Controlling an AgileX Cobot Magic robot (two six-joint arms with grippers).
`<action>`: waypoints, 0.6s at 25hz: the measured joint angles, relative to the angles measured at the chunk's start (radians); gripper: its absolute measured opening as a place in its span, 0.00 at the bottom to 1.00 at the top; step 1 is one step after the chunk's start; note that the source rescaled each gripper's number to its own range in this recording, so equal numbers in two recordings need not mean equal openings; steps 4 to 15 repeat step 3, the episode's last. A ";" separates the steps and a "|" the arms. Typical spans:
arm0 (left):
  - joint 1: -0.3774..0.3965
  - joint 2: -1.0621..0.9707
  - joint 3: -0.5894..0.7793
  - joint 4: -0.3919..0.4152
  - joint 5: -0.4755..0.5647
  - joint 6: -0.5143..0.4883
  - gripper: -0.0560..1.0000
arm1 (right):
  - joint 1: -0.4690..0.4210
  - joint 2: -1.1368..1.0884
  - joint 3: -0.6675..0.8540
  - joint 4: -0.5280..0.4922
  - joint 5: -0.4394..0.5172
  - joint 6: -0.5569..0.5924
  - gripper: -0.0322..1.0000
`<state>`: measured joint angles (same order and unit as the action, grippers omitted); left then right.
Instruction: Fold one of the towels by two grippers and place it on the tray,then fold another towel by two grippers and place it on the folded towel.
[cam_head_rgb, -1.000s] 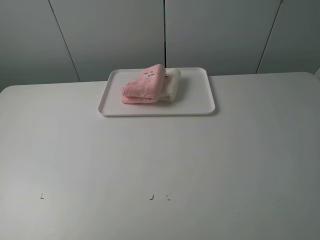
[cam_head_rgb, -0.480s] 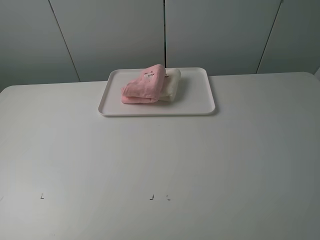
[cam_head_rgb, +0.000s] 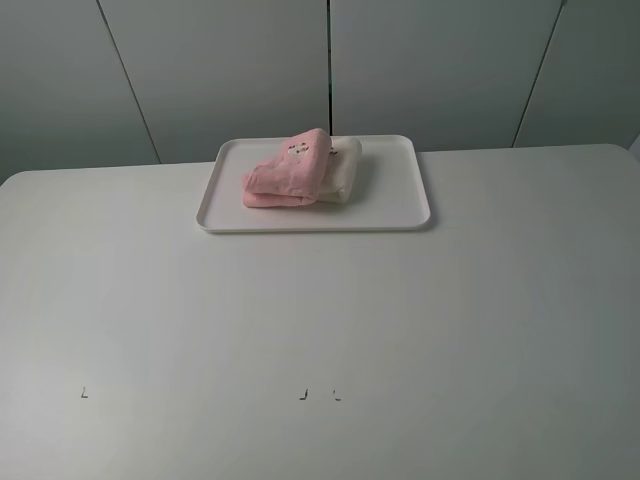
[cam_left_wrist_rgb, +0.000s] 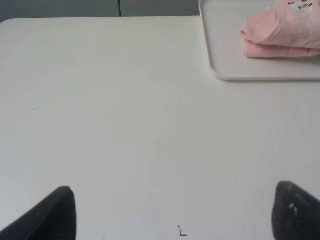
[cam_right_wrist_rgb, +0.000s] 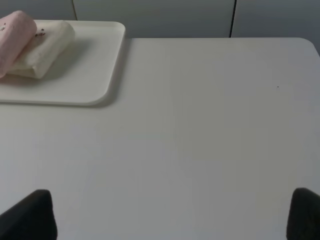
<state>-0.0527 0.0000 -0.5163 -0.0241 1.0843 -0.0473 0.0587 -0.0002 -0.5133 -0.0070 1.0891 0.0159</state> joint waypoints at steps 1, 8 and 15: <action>0.000 0.000 0.000 0.000 0.000 0.000 1.00 | 0.000 0.000 0.000 0.000 0.000 0.000 1.00; 0.000 0.000 0.000 -0.002 0.000 0.000 1.00 | 0.000 0.000 0.000 0.000 0.000 0.000 1.00; 0.000 0.000 0.000 -0.002 0.000 0.000 1.00 | 0.000 0.000 0.000 0.000 0.000 0.000 1.00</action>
